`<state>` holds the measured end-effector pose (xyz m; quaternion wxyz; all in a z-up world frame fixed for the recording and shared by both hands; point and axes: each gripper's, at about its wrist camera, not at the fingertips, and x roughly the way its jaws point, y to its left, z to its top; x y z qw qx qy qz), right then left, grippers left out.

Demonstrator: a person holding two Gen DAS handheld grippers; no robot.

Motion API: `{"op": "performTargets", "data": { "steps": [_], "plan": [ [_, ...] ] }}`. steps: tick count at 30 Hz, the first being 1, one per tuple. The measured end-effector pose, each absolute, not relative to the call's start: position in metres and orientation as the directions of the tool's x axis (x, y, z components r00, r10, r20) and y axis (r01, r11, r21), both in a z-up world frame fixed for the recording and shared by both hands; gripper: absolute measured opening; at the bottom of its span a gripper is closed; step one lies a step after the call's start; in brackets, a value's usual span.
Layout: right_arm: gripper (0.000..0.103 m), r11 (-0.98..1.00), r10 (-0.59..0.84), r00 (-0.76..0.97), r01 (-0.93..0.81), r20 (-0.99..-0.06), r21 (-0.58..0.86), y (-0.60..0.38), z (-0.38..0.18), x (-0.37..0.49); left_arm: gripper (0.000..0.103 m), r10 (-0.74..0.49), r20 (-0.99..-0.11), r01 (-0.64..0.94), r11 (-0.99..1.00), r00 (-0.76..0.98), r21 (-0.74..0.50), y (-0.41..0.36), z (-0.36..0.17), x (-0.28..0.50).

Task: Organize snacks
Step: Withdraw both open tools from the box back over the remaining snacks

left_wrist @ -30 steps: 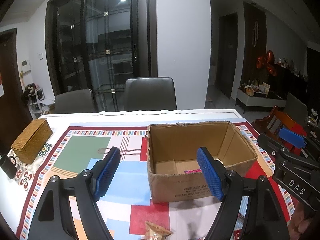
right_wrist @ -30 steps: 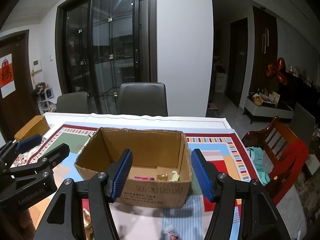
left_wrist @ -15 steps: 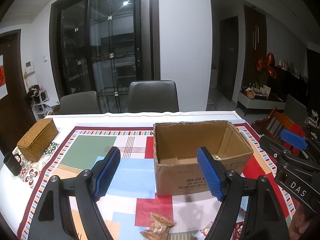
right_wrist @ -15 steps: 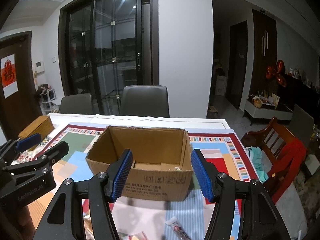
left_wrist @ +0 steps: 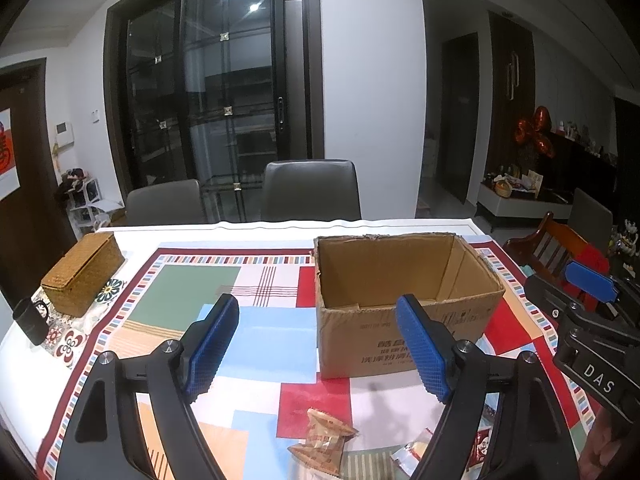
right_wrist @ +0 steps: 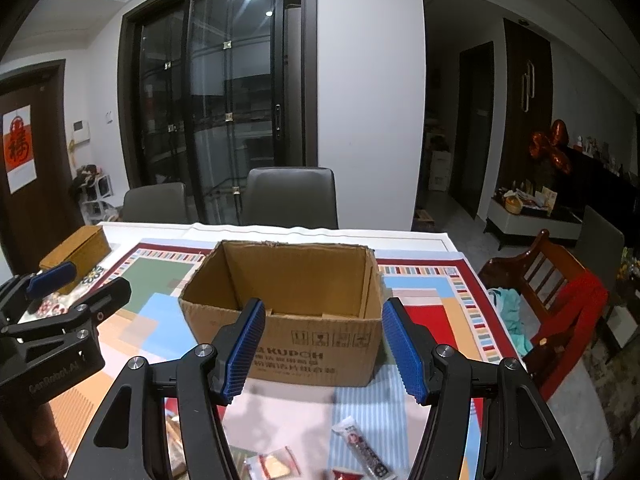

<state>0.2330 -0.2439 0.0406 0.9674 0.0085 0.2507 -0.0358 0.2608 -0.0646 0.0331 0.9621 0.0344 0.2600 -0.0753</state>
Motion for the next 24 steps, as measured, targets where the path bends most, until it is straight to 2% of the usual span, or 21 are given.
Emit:
{"op": "performTargets", "data": {
  "steps": [24],
  "plan": [
    [0.062, 0.998, -0.056, 0.866, 0.062, -0.497, -0.004, -0.232, 0.030, 0.196, 0.081, -0.134, -0.518, 0.163, 0.987, 0.845, 0.012, -0.055, 0.018, 0.220]
  ]
}}
